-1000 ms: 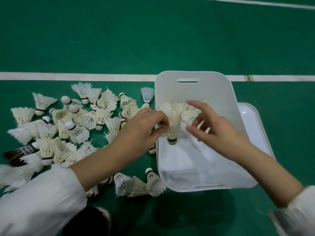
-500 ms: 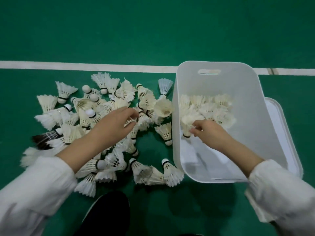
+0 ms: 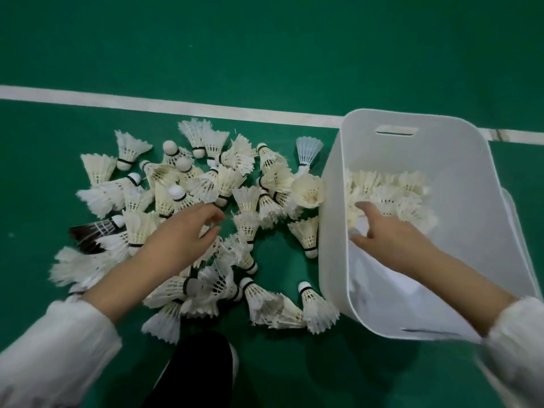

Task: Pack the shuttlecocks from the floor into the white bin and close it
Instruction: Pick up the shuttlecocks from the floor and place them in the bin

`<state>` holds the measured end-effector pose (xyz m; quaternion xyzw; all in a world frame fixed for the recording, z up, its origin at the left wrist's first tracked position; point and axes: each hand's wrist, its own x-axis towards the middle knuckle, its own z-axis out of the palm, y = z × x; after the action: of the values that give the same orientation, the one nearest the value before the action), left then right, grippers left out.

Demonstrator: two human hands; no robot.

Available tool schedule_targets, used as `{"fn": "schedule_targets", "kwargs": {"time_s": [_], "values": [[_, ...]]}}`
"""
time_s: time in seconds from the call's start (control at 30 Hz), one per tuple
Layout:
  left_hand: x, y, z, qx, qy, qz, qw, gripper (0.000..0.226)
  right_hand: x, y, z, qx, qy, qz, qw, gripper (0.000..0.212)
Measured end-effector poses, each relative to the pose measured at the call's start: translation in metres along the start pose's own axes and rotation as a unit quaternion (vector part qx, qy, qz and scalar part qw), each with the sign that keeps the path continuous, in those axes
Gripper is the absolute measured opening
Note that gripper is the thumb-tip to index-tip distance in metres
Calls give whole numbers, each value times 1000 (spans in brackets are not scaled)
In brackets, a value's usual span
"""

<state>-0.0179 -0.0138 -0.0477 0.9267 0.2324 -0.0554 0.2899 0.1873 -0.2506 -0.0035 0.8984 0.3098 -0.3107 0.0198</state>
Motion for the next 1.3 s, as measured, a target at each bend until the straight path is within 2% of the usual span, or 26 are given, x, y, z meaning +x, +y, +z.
{"fn": "schedule_targets", "kwargs": {"time_s": [0.13,0.27,0.37,0.43,0.5,0.57,0.7,0.83,0.9,1.0,1.1,1.2,1.3], "values": [[-15,-21,1,-32,17,-19,999,20,-44,-56,-48,33,92,-77,992,24],[-28,-34,-4,-62,48,-44,996,18,-45,-123,-40,-8,140,-193,971,21],[-39,-46,-6,-66,58,-52,995,18,-21,-154,15,-52,78,-299,950,28],[-45,-53,-6,-59,54,-53,995,18,-2,-162,55,-104,15,-329,938,40],[-49,-55,-5,-74,58,-57,994,19,13,-164,82,-133,-24,-306,943,45],[-55,-50,0,-91,60,-55,993,17,21,-164,95,-130,-47,-247,959,41],[-59,-29,21,-88,48,-24,995,21,23,-158,100,-16,20,-151,988,17],[-46,-34,39,-15,81,-52,995,39,20,-158,96,81,41,-140,986,17],[-38,-43,43,22,74,-48,996,33,17,-158,94,108,38,-145,983,19],[-32,-49,42,63,73,-4,995,13,12,-154,92,142,52,-146,978,18],[-32,-48,31,7,102,-14,995,14,9,-154,92,178,64,-138,972,15],[-39,-45,12,-118,120,-60,984,16,9,-156,85,220,73,-117,966,15],[-50,-48,-6,-185,135,-110,967,19,8,-158,79,238,72,-116,962,15]]}}
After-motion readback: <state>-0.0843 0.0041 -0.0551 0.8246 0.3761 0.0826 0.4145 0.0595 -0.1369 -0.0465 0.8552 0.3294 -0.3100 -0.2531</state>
